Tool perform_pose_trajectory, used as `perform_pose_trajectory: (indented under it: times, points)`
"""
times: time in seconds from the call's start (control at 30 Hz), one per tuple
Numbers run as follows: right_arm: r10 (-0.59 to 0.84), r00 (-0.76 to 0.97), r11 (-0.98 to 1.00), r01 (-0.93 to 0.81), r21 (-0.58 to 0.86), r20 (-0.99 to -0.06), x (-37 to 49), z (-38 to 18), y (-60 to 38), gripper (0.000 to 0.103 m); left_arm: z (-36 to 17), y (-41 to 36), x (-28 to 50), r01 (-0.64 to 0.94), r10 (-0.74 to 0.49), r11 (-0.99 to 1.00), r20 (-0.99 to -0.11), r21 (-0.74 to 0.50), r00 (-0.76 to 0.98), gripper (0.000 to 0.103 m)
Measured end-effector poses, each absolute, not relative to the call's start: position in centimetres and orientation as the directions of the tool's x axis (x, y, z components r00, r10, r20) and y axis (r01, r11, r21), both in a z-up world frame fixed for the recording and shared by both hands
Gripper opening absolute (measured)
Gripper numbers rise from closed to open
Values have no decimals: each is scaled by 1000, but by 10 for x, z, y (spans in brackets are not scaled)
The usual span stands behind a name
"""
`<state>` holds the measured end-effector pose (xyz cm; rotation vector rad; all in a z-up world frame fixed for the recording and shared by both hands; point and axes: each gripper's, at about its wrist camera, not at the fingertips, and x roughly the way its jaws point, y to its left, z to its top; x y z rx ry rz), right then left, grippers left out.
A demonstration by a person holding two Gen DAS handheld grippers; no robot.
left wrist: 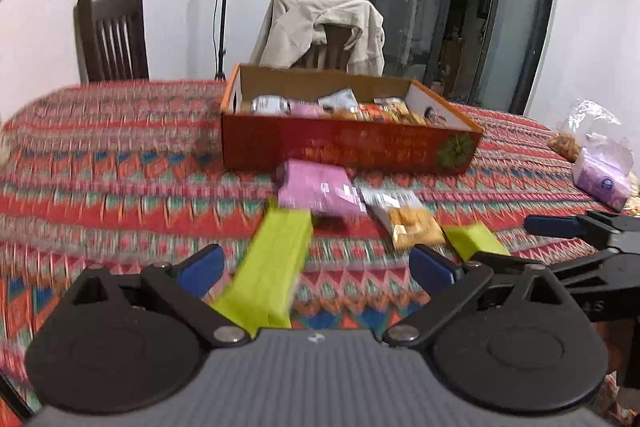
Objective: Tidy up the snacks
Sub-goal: 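Grasp a pink packet with the left tool while the right tool grasps a gold cracker packet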
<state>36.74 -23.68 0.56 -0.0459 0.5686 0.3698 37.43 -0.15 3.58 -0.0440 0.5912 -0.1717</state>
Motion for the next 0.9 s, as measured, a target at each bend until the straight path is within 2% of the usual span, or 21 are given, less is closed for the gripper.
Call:
perform_pose_trajectory:
  times: [0.17, 0.33, 0.37, 0.43, 0.5, 0.6, 0.7, 0.83, 0.9]
  points:
    - [360, 738, 921, -379, 91, -570, 423, 7, -216, 92, 46, 3, 401, 145, -152, 988, -513, -54, 845, 101]
    - [347, 700, 916, -396, 66, -623, 464, -7, -192, 85, 40, 3, 432, 132, -133, 990, -545, -41, 828, 101]
    - [342, 693, 917, -394, 63, -634, 470, -10, -190, 82, 39, 1, 437, 138, -136, 990, -552, -38, 823, 101]
    - [340, 678, 916, -394, 68, -652, 477, -15, -188, 58, 35, -4, 447, 157, -145, 987, -569, -29, 809, 100]
    - [339, 674, 917, -392, 71, -656, 480, -16, -190, 58, 31, -13, 458, 179, -158, 984, -582, -21, 798, 100]
    - [311, 690, 928, -368, 53, -653, 481, -16, -199, 50, 23, -27, 473, 196, -153, 980, -602, 6, 784, 98]
    - [274, 721, 948, -313, 54, -637, 482, -13, -216, 48, 15, -41, 488, 212, -142, 976, -617, 41, 774, 97]
    - [289, 749, 954, -275, 116, -596, 481, -8, -243, 47, 1, -50, 505, 210, -129, 977, -658, 45, 742, 89]
    - [294, 758, 954, -266, 134, -582, 479, -6, -251, 47, -5, -50, 511, 187, -109, 981, -671, 45, 733, 76]
